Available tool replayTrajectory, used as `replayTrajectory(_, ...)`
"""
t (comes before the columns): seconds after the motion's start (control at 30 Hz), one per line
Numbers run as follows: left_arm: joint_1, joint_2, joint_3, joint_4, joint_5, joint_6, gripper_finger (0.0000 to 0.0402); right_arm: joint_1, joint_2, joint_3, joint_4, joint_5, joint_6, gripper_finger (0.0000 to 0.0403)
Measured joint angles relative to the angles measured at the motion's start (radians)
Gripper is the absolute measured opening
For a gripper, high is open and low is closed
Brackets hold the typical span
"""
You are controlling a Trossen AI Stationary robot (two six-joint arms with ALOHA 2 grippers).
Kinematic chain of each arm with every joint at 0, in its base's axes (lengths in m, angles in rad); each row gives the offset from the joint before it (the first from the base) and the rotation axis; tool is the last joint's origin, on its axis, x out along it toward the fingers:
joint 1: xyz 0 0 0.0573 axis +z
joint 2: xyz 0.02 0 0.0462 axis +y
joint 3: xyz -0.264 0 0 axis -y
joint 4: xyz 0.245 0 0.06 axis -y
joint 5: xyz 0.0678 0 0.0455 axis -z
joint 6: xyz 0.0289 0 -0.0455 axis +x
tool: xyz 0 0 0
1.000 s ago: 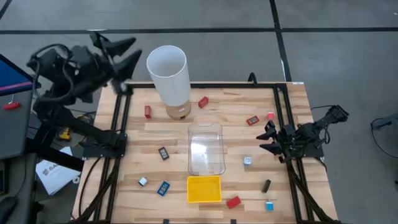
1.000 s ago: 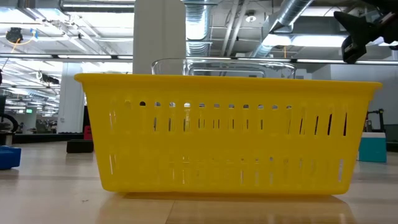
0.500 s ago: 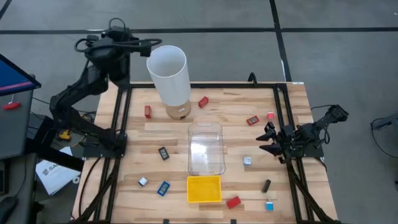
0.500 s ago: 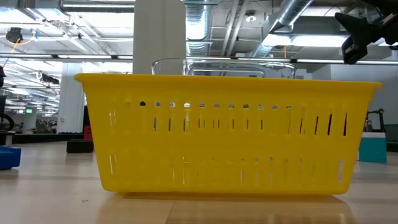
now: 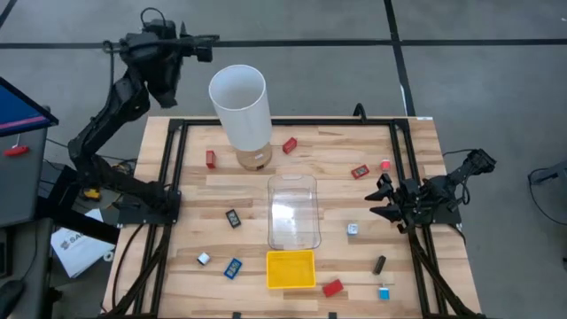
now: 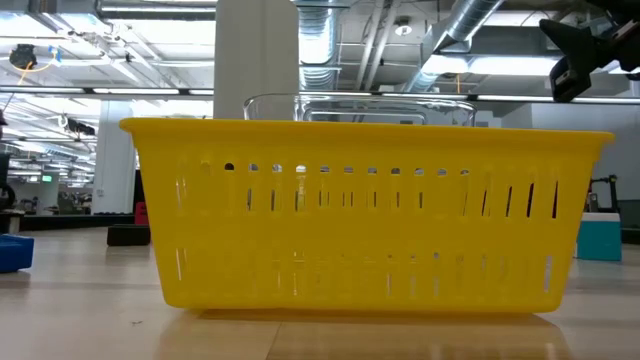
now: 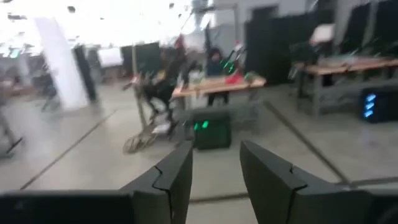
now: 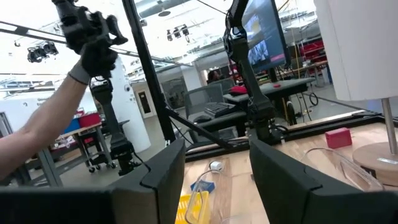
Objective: Pick & Place Office items
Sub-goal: Put the bottom red charger adapter into the transparent bin
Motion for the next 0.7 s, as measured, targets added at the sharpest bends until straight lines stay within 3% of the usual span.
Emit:
replayTrajectory(0.13, 0.183, 0.005, -0.001, -0.269, 0.231, -0.262, 0.0133, 0.000, 0.000, 0.000, -0.003, 0.000, -0.004, 0.0175)
replayTrajectory(0.23, 0.277, 0.016, -0.044, -0.350, 0.343, -0.340, 0.0139, 0.000, 0.000, 0.000, 0.000, 0.001, -0.009, 0.0175)
replayTrajectory(0.57, 0.373, 0.006, -0.419, -0.349, 0.316, -0.557, 0.0133, 0.004, 0.000, 0.000, -0.047, 0.000, 0.040, 0.0175)
replayTrajectory(0.7, 0.376, -0.021, -0.495, -0.282, 0.282, -0.535, 0.0132, 0.004, 0.000, 0.000, -0.050, 0.000, 0.057, 0.0175)
